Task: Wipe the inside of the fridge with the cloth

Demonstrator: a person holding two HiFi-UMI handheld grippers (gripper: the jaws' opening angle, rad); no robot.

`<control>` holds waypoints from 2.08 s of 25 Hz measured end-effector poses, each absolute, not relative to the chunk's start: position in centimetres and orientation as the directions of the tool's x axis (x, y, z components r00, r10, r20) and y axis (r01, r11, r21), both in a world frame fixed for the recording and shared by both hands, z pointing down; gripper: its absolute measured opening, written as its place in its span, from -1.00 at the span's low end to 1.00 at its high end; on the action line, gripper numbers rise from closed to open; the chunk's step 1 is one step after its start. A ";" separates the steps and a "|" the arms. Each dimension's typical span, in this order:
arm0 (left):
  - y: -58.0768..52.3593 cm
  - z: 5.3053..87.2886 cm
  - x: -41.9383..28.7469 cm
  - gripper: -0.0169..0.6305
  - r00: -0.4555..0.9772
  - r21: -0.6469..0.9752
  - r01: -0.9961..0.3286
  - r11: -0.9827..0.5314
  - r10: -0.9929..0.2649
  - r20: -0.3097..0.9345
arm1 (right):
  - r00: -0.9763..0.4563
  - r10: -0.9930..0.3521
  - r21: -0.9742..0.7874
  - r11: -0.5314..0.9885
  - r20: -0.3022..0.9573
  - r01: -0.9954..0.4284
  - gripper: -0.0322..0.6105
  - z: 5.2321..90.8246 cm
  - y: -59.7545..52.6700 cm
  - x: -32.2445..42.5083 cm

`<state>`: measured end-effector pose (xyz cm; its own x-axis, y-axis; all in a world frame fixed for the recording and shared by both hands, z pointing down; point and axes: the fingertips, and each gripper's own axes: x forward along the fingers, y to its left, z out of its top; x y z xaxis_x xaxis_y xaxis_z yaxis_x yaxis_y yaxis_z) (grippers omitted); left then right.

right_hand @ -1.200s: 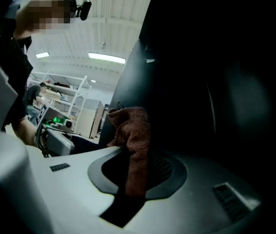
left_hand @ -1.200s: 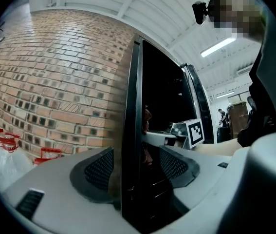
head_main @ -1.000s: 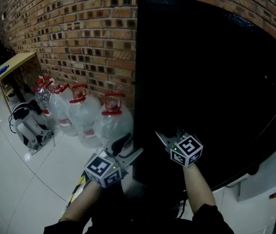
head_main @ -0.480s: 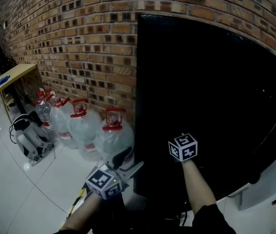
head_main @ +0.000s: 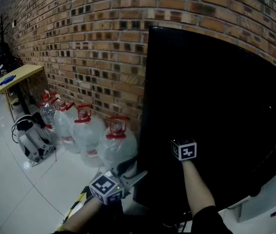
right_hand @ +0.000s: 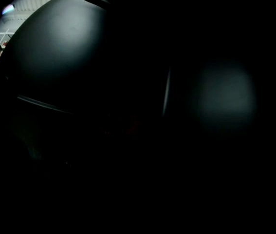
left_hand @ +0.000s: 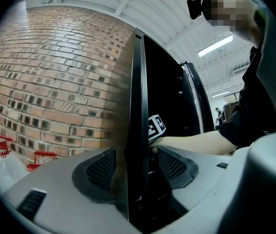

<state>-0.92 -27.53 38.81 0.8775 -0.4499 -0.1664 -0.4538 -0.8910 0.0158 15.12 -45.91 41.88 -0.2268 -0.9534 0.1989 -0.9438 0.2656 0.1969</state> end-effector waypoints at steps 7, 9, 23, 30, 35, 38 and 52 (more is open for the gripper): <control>-27.1 38.9 -0.3 -0.10 0.898 0.047 -0.414 -0.909 -0.416 -0.147 | -0.195 -0.959 0.180 0.233 0.207 -0.956 -0.66 42.1 -48.5 17.2; -27.0 38.7 -0.3 -0.10 0.898 0.036 -0.412 -0.911 -0.412 -0.151 | -0.181 -0.964 0.185 0.218 0.197 -0.958 -0.66 41.2 -48.9 17.4; -26.9 38.7 -1.1 -0.10 0.897 0.041 -0.418 -0.907 -0.420 -0.136 | -0.113 -0.976 0.158 0.144 0.187 -0.977 -0.67 40.1 -50.2 17.8; -27.1 38.8 -1.1 -0.20 0.895 0.010 -0.428 -0.904 -0.425 -0.133 | -0.179 -0.979 0.086 0.188 0.101 -0.978 -0.67 39.6 -44.6 17.9; -26.8 38.8 -1.1 -0.23 0.885 0.009 -0.449 -0.893 -0.447 -0.130 | -0.294 -0.956 0.113 0.293 0.008 -0.949 -0.67 37.2 -36.3 14.3; -26.4 38.9 -1.2 -0.24 0.880 -0.005 -0.460 -0.888 -0.455 -0.135 | -0.385 -0.923 0.130 0.380 -0.010 -0.916 -0.67 36.5 -32.1 12.1; -23.9 40.6 -2.8 -0.27 0.900 -0.027 -0.431 -0.902 -0.428 -0.088 | -0.561 -0.740 0.455 0.672 0.372 -0.584 -0.66 44.9 -27.7 3.5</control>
<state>-2.80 -23.86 40.56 0.8997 -0.4275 -0.0882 -0.4312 -0.9019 -0.0267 3.51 -27.75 44.86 -0.5608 -0.7397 0.3719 -0.5842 0.6718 0.4553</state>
